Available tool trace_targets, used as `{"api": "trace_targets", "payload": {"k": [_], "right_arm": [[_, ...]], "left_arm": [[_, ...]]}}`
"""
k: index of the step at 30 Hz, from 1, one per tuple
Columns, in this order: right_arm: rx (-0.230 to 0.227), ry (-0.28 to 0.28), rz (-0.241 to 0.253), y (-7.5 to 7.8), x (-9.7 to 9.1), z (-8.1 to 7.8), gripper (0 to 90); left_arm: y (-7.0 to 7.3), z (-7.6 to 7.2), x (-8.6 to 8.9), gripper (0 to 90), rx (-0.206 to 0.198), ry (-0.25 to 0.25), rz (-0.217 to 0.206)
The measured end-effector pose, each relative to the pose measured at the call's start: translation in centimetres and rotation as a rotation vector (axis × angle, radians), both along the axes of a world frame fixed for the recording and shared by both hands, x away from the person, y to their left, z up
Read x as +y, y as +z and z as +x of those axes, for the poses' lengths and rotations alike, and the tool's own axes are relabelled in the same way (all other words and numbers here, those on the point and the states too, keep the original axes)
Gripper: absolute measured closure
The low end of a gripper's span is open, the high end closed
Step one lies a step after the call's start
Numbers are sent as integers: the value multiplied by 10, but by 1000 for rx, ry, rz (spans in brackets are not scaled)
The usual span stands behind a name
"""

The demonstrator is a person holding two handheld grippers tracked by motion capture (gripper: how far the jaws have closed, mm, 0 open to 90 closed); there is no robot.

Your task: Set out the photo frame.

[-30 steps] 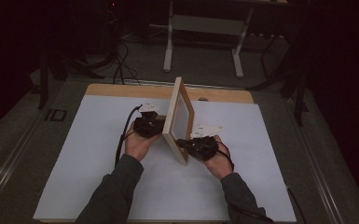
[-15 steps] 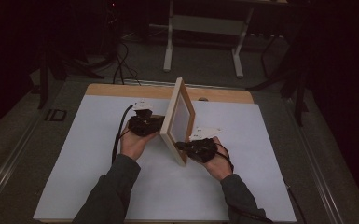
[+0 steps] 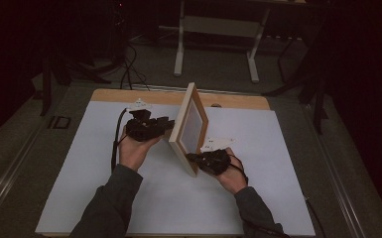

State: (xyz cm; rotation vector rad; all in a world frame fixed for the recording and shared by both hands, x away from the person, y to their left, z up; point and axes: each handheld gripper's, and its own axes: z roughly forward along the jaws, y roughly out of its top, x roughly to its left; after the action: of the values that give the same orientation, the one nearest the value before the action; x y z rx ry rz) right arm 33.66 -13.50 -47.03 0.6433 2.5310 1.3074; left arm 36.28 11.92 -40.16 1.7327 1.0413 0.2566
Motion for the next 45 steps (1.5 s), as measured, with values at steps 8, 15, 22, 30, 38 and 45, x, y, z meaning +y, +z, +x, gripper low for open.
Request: {"api": "trace_targets", "payload": {"k": [8,15,22,30,38,45], "right_arm": [[-2,11,-6,-1,2,-1,897],[-2,16,-4,-3,5,-2,896],[-1,17,-1,-3,7,-2,897],[-3,24,-2,-3,12,-3,896],[-9,23,-7,-3,15,-3,896],[-7,22,-8,-2,19,-3,896]], "left_arm": [[6,-5,3,593,-6,5,-20],[12,-14,-2,543,-10,-13,10],[13,-17,-5,522,-4,-19,24],[9,-21,-16,520,13,-18,87],[6,-26,-20,560,11,1,127],[4,-29,-20,587,23,16,152]]}}
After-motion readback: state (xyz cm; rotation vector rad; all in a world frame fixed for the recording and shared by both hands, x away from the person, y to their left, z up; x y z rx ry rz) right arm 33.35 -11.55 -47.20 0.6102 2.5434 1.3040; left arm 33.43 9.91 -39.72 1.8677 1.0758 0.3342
